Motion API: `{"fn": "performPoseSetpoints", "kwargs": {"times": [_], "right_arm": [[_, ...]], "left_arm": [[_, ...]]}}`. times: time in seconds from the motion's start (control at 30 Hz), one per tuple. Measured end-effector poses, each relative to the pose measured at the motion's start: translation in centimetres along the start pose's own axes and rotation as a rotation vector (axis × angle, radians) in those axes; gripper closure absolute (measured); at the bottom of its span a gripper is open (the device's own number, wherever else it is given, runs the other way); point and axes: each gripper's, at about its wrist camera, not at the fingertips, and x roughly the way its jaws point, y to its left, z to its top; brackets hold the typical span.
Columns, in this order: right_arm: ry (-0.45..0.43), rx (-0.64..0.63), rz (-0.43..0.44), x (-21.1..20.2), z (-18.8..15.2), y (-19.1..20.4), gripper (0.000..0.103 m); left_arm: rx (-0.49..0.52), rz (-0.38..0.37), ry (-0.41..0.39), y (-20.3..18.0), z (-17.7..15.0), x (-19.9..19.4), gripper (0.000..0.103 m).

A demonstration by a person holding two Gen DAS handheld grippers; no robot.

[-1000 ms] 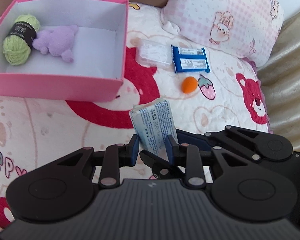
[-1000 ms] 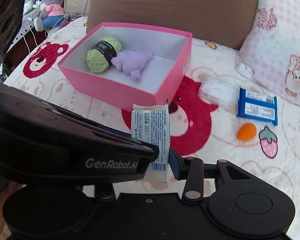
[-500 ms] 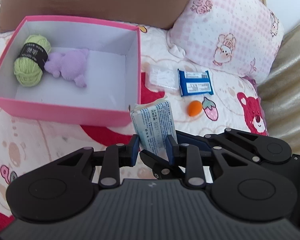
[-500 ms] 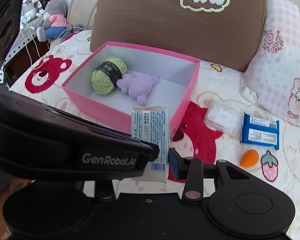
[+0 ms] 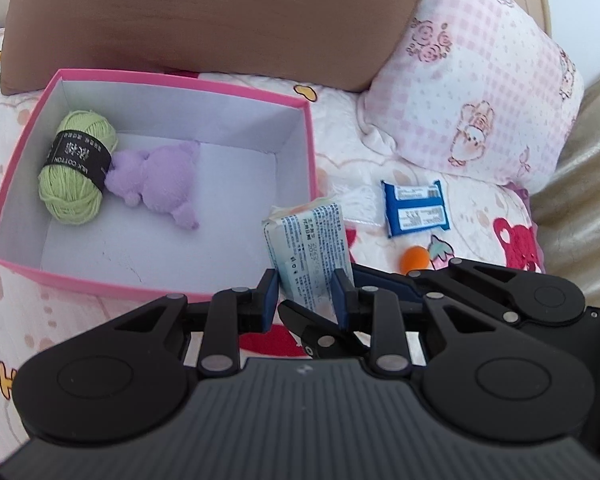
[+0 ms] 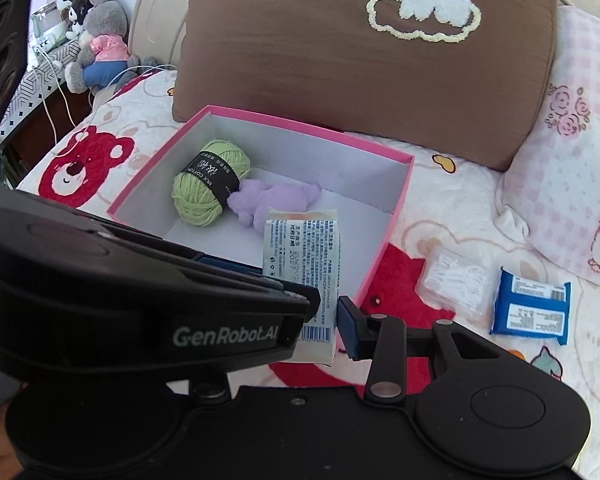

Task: Organize objects
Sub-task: 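Carry the soap box with the left tool over the pink box, then lower the soap box beside the plush toy and open the left tool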

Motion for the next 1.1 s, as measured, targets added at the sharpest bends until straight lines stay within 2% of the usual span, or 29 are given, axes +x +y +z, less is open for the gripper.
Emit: {"fn": "performPoseSetpoints", "kwargs": {"times": [0.3,0.7,0.87,0.97,1.1], "right_arm": [[0.027,0.041,0.027,3.7,2.6,-0.8,0.058],[0.101,0.159,0.072,10.4,5.5,-2.7,0.058],[0.117,0.180,0.058,12.9,6.4,-3.3,0.057],[0.101,0.130,0.006,13.6,7.1,-2.9,0.057],[0.089,0.115,-0.020,14.1,7.7,-2.9,0.057]], "left_arm": [[-0.049,0.004,-0.004,2.7,2.8,2.6,0.076],[-0.051,0.048,0.031,5.3,6.4,7.8,0.077],[-0.066,0.023,0.032,6.7,7.6,9.6,0.077],[-0.084,-0.005,0.016,7.4,8.2,10.5,0.077],[-0.113,-0.041,-0.004,8.2,8.5,10.9,0.077]]}}
